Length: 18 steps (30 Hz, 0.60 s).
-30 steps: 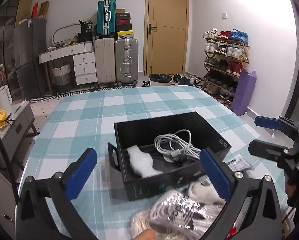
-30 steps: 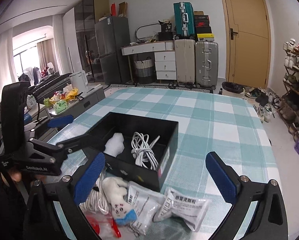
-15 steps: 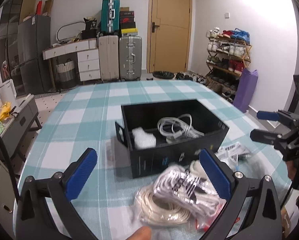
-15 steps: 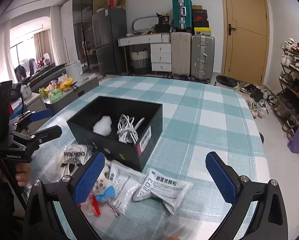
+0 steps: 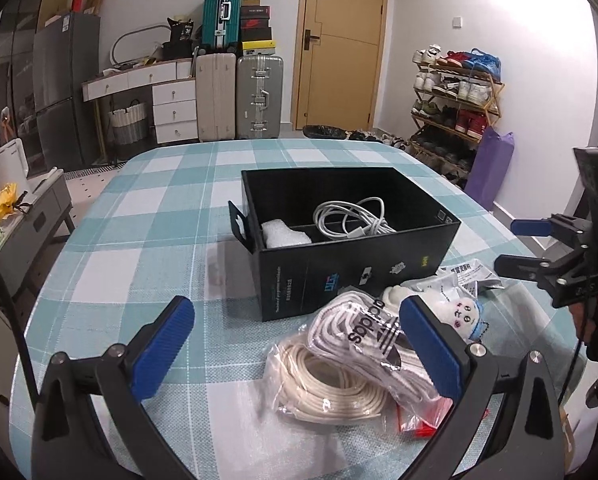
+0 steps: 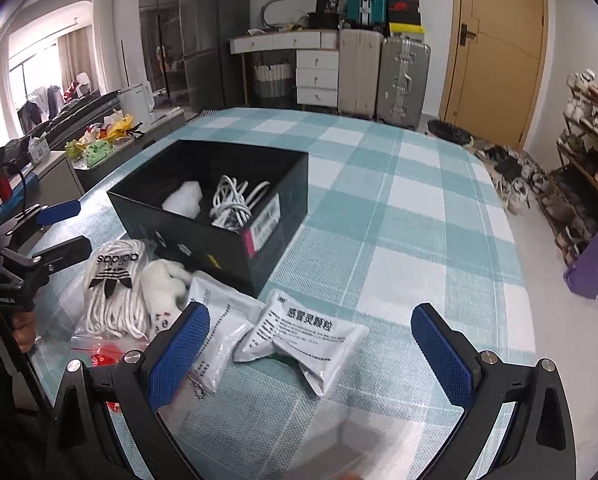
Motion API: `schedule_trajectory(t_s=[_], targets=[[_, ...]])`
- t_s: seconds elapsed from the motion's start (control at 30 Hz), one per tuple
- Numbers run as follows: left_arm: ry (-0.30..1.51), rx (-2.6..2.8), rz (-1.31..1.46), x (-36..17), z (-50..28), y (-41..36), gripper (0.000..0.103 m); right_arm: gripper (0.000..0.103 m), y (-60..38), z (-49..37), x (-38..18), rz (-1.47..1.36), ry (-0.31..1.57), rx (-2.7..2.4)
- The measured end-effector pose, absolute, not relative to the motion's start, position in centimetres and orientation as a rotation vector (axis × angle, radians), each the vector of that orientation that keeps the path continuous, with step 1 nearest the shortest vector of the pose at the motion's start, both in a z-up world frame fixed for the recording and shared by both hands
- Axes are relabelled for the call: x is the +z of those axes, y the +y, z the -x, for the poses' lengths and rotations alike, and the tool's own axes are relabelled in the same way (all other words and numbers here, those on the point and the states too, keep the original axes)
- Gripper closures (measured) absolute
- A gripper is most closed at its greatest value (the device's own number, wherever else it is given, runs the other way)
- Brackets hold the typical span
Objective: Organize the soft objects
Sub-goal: 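Move the right tool to the white medicine sachet and grasp it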
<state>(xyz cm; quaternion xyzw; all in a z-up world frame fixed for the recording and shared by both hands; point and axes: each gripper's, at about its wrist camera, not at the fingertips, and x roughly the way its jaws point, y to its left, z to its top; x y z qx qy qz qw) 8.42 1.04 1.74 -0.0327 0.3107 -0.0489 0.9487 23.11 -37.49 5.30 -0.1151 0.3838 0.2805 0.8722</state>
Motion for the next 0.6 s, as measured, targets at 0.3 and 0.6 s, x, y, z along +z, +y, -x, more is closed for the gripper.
schedule_trajectory(t_s=[0.3,0.6], targets=[[0.634,-0.102,0.080,1.1,-8.3,1.2,0.000,0.000,-37.1,-24.0,3.1,0.284,0.892,0.553],[0.656,-0.102,0.077,0.5,-8.5,0.9,0.000,0.000,-36.8,-24.6,1.4,0.310,0.935,0.545]])
